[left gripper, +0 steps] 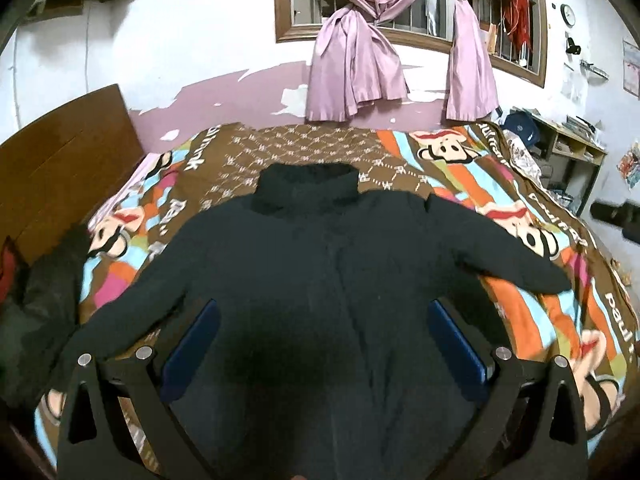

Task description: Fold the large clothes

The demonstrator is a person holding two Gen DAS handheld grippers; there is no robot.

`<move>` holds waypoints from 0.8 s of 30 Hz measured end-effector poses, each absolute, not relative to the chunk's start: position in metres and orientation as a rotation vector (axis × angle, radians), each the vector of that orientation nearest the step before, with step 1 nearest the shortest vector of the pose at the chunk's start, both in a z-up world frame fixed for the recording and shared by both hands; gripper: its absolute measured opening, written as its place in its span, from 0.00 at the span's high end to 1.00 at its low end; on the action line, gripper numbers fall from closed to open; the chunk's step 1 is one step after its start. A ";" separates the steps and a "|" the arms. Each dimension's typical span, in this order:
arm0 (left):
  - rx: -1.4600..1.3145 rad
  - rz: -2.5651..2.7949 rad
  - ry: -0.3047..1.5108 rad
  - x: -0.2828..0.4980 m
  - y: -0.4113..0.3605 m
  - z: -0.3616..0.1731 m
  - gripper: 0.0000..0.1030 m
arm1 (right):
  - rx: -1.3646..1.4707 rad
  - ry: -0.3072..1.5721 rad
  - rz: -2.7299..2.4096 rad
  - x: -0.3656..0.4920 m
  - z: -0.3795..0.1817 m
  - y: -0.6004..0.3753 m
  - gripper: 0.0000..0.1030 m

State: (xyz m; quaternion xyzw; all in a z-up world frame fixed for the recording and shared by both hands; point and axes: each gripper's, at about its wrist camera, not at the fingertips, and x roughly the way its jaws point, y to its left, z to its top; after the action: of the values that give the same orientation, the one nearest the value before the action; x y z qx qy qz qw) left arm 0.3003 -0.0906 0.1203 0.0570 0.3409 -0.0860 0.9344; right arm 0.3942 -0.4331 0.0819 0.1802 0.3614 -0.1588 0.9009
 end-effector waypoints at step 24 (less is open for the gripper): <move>-0.145 -0.406 0.898 0.529 -0.233 -0.048 0.02 | 1.068 0.883 -0.504 0.409 -0.164 -0.634 0.31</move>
State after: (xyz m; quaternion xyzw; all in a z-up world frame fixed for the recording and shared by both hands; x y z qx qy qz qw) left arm 0.5292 -0.2335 -0.0476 -0.0694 0.4306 -0.1946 0.8786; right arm 0.4093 -0.6336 -0.1636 0.4871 0.4024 -0.2296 0.7403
